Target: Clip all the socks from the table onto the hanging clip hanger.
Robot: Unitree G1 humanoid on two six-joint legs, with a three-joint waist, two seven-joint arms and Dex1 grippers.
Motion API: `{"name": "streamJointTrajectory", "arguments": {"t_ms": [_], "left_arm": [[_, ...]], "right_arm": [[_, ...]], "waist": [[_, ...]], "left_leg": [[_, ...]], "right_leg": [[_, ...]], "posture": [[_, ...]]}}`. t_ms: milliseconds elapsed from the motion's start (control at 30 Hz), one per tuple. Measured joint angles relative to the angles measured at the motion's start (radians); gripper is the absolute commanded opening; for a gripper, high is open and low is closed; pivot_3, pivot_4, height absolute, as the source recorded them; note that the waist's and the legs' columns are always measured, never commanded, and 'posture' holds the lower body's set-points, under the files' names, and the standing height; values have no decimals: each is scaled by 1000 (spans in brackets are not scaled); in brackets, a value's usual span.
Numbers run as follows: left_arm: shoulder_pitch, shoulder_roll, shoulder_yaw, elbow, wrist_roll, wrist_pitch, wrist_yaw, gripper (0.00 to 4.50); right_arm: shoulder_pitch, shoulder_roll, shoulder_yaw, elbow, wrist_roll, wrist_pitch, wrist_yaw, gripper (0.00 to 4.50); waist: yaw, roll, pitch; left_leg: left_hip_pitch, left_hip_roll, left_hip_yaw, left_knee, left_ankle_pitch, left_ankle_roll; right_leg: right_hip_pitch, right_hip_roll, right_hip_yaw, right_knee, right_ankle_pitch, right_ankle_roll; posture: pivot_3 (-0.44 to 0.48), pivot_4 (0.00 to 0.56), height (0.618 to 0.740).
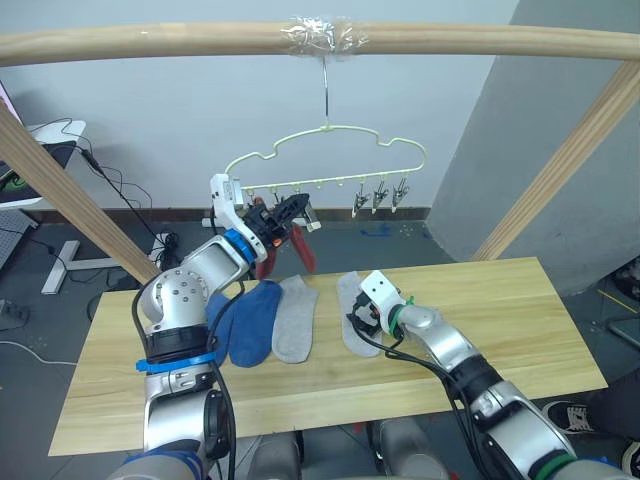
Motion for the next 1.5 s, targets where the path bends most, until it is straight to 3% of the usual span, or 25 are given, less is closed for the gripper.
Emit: {"name": "streamJointTrajectory", "arguments": {"t_ms": [200,400,600,700,833,933,1500], "left_arm": [[25,-4,0,-48,-21,12,24,0],[33,-8,-2,-62,-39,14,35,0],[36,-8,5,-59,-96,57,45,0],[30,-11,30,-27,-156,102,68,0],[21,-13,55,4,-216,138,98,0],[19,-11,70,19,-246,152,115,0],[0,-21,68,34,-276,151,152,0]], "right_arm": [[17,4,-32,45,-6,-68,55,1838],[92,-54,-63,-60,-7,-68,100,16],[275,-176,-79,-331,-6,-24,156,16],[395,-239,-117,-593,18,22,188,16],[460,-253,-175,-894,84,101,188,16],[469,-245,-196,-1025,114,163,178,16],[365,-119,-167,-1155,140,348,91,16]], "waist": [[5,0,0],[19,0,0],[27,0,0],[23,0,1],[15,0,1],[16,0,1],[22,0,1]], "left_leg": [[1,0,0,1,0,0],[1,0,0,1,0,0],[-1,-1,0,1,0,0],[-1,-1,0,1,0,0],[0,0,0,1,0,0],[0,0,0,1,0,0],[-1,0,0,0,0,0]], "right_leg": [[2,0,0,1,1,0],[2,0,0,0,1,0],[0,-1,0,0,0,1],[-1,0,1,0,0,1],[0,1,1,1,0,1],[0,0,1,0,0,1],[-1,0,0,-1,0,0]], "posture": [[-55,178,740],[-65,184,740],[-80,187,740],[-92,189,740],[-105,192,740],[-109,191,740],[-116,189,740]]}}
